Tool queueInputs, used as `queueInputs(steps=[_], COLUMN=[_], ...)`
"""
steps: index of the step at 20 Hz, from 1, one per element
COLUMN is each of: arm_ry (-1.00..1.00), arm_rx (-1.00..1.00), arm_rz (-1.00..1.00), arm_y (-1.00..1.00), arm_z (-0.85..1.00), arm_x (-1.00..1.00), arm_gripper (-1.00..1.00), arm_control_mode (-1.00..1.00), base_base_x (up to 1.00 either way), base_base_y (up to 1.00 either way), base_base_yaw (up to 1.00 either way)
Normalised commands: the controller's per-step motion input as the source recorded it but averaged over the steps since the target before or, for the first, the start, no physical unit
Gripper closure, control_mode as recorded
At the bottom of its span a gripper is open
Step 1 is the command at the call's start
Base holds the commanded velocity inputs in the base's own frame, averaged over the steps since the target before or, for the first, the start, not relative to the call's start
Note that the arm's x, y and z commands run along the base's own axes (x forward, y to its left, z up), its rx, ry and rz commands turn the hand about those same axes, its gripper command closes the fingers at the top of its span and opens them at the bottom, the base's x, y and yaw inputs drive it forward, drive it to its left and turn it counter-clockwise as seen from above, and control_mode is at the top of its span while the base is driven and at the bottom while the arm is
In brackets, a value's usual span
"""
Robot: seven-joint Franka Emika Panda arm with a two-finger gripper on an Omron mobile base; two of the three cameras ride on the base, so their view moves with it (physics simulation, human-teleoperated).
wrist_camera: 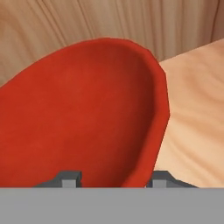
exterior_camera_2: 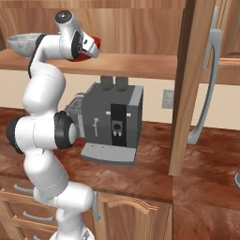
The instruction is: Pick up the bowls from the cabinet and place each bowl in front of a stool on the dining counter.
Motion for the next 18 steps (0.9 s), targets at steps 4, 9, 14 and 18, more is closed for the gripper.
queueInputs(steps=[4,9,14,18], arm_ry=[0.0,-0.02,-0.15,-0.32], arm_rx=[0.0,0.0,0.0,0.08], arm_rz=[-0.04,-0.13,-0.09,-0.04], arm_y=[-0.05,-0.23,-0.19,-0.13], arm_z=[0.0,0.0,0.0,0.0], arm_x=[-0.53,-0.99,-1.0,-1.0], arm_gripper=[1.0,1.0,1.0,1.0], arm_control_mode=[-1.0,-1.0,-1.0,-1.0], base_base_x=[0.0,0.0,0.0,0.0], base_base_y=[0.0,0.0,0.0,0.0], base_base_yaw=[0.0,0.0,0.0,0.0])
